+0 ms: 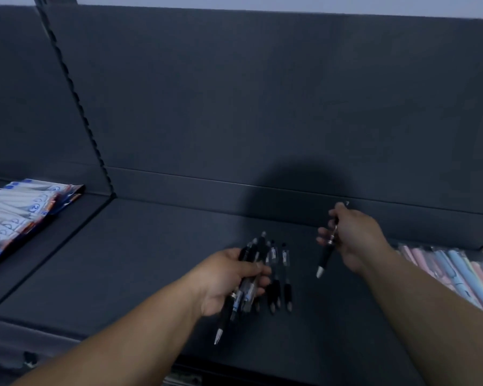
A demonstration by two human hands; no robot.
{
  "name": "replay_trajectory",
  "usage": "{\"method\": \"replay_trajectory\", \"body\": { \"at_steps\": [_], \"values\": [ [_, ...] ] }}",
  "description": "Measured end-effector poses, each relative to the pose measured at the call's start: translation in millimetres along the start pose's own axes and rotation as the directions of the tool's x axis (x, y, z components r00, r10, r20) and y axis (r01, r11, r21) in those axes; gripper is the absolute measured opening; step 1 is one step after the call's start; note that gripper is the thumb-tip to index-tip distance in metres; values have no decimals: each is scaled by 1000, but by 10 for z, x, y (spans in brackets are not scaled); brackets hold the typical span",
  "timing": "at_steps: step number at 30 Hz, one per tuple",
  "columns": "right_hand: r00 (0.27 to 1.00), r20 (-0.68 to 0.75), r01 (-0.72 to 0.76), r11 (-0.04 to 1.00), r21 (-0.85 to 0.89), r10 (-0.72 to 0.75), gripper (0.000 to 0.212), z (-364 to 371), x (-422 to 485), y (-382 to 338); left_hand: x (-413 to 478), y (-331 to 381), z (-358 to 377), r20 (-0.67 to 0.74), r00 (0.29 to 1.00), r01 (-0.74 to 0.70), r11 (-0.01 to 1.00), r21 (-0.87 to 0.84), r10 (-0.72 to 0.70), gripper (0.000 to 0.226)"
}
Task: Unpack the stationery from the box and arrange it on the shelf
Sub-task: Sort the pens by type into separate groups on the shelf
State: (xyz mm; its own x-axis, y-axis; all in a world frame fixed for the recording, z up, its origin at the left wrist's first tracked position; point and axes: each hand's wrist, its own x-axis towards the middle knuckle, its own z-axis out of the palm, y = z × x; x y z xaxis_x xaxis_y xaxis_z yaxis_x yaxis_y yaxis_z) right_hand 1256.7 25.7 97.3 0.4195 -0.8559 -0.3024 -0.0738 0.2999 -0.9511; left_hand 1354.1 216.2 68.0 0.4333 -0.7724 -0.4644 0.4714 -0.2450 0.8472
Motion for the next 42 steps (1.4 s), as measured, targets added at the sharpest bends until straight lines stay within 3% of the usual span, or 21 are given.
{"method": "replay_trajectory", "body": {
  "at_steps": [3,8,15,21,28,31,34,35,37,40,42],
  "values": [
    [986,136,-72,984,-166,95,20,68,-107,213,89,17,-141,-19,1000,-15,997,-72,14,16],
    [900,389,-71,945,-319,199,23,309,-424,382,92,11,-77,120,993,-13,998,-67,21,20],
    [869,441,-85,947,-309,222,19,226,-393,321,-15,11,82,164,986,11,994,111,-29,14],
    [825,511,-88,949,-304,240,15,159,-347,318,-55,-58,139,112,993,17,998,60,-23,12],
    [831,507,-81,951,-299,230,16,44,-293,268,-129,-3,189,63,998,24,998,61,-28,13],
    [863,470,-68,964,-258,187,17,18,-266,216,-109,84,173,-122,984,-99,973,209,126,15],
    [924,378,12,983,-186,60,23,17,-236,182,-74,169,55,-351,853,-166,838,520,387,10],
    [934,356,55,983,-175,11,27,24,-246,171,-83,183,42,-352,833,-181,811,556,427,9],
    [928,368,131,976,-173,-59,28,61,-305,164,-112,184,79,-264,870,-206,794,573,416,9],
    [879,463,231,952,-202,-116,22,136,-412,148,-117,183,155,-112,926,-205,730,652,360,13],
    [855,506,256,941,-221,-113,21,169,-432,144,-119,208,160,-93,929,-193,684,703,358,18]
  ]
}}
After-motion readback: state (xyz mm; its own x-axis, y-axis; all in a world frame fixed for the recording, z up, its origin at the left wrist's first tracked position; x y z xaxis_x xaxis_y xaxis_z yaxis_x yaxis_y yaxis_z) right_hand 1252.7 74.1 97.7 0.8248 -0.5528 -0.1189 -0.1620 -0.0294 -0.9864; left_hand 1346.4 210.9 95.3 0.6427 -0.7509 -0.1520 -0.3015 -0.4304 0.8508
